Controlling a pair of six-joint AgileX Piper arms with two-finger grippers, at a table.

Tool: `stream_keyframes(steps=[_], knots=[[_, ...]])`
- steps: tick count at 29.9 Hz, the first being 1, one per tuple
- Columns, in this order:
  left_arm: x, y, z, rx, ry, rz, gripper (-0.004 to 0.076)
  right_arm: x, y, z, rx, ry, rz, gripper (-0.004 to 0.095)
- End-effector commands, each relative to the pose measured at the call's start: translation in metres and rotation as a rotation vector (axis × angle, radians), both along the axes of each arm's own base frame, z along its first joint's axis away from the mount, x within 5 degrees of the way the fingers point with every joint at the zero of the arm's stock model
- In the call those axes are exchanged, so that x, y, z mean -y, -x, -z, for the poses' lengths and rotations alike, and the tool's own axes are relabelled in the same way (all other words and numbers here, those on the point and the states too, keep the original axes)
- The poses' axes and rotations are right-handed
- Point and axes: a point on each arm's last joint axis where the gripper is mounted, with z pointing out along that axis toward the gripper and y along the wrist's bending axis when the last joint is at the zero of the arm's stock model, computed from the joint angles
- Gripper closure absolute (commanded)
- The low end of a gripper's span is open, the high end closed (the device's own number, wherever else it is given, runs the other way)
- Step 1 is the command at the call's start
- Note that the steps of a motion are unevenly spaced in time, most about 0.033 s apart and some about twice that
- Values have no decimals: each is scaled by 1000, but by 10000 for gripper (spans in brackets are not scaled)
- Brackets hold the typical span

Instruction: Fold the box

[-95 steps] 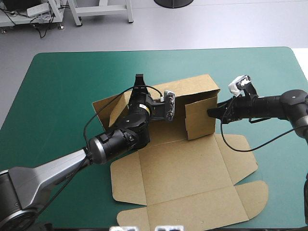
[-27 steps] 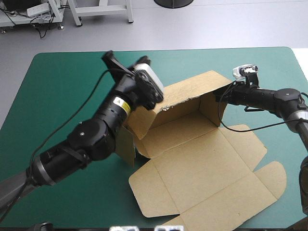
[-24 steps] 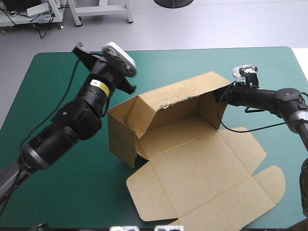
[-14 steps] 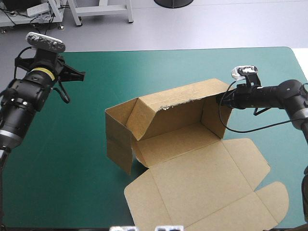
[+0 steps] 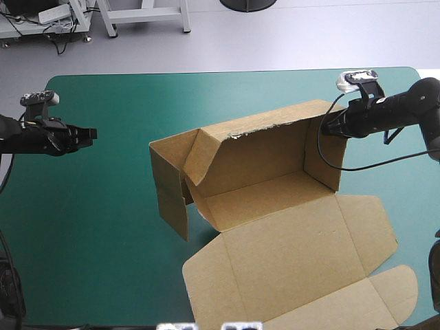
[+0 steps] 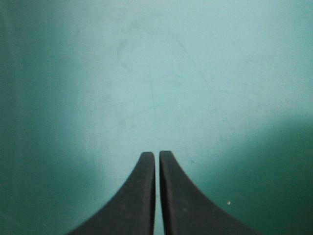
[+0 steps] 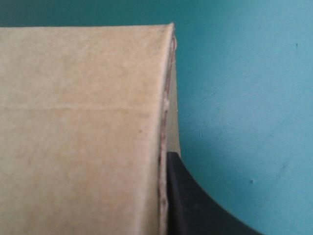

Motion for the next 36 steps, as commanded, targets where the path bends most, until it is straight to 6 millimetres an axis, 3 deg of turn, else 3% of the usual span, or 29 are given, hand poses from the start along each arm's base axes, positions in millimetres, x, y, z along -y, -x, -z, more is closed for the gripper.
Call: stream_keyframes(steps=[1, 5, 12, 16, 20, 28, 36], knots=[[-5, 8, -17, 31, 76, 10, 710, -3, -3, -9, -15, -48, -7, 904], [-10, 10, -16, 10, 73, 6, 710, -12, -22, 16, -84, -49, -29, 904], [-6, 15, -14, -25, 84, 68, 711, -52, -62, 65, -182, 68, -118, 904], [-4, 17, -14, -49, 93, 91, 711, -71, -82, 72, -111, 113, -132, 902], [-4, 17, -14, -47, 91, 93, 711, -80, -94, 65, -13, 120, -113, 866], [-4, 17, -14, -38, 85, 94, 711, -80, -97, 52, 48, 136, -114, 527], [-4, 17, -14, -38, 85, 94, 711, -80, -96, 26, 84, 156, -143, 522]])
